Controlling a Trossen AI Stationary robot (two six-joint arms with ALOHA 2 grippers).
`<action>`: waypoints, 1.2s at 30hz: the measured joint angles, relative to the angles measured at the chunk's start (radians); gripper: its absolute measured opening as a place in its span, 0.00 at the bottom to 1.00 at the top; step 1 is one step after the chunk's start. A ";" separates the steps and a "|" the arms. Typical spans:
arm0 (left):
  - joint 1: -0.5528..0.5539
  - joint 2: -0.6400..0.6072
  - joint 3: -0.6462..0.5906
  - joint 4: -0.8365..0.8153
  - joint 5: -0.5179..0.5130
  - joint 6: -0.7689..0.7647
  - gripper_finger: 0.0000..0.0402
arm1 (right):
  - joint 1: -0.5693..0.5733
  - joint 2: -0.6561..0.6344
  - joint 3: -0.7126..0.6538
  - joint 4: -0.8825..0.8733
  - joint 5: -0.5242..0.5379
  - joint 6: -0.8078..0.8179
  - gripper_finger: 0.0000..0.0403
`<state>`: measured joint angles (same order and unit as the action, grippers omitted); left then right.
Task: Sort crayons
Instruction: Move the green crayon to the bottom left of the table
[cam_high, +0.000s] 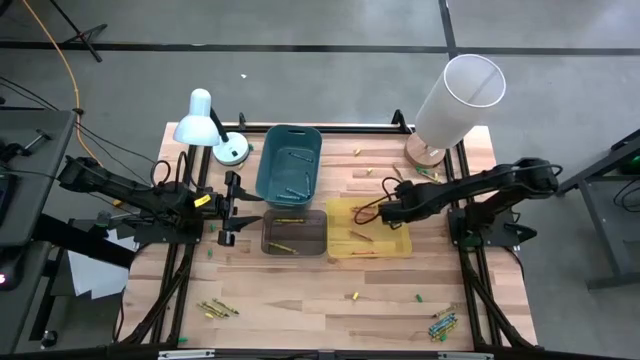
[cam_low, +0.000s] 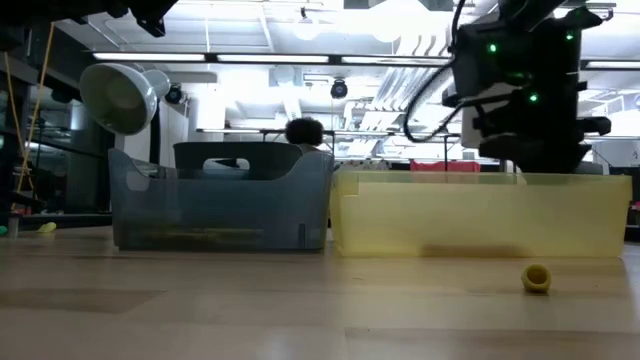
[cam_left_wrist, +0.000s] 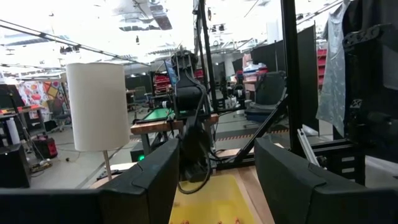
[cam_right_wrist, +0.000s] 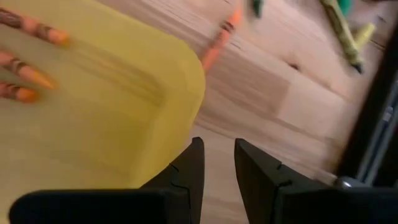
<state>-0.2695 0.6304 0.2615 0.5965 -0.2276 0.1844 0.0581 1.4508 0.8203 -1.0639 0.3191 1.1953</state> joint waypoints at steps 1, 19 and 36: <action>0.000 0.000 0.000 0.001 0.000 0.000 0.49 | 0.000 -0.001 0.003 0.015 0.000 -0.009 0.21; 0.000 0.000 0.000 0.003 0.000 0.000 0.49 | -0.067 -0.001 0.112 -0.212 0.430 0.190 0.21; 0.001 0.000 0.000 0.002 -0.004 0.001 0.49 | -0.451 -0.001 -0.131 0.485 0.145 -0.415 0.21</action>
<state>-0.2687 0.6308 0.2615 0.5983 -0.2314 0.1856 -0.3929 1.4494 0.6893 -0.5787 0.4645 0.7801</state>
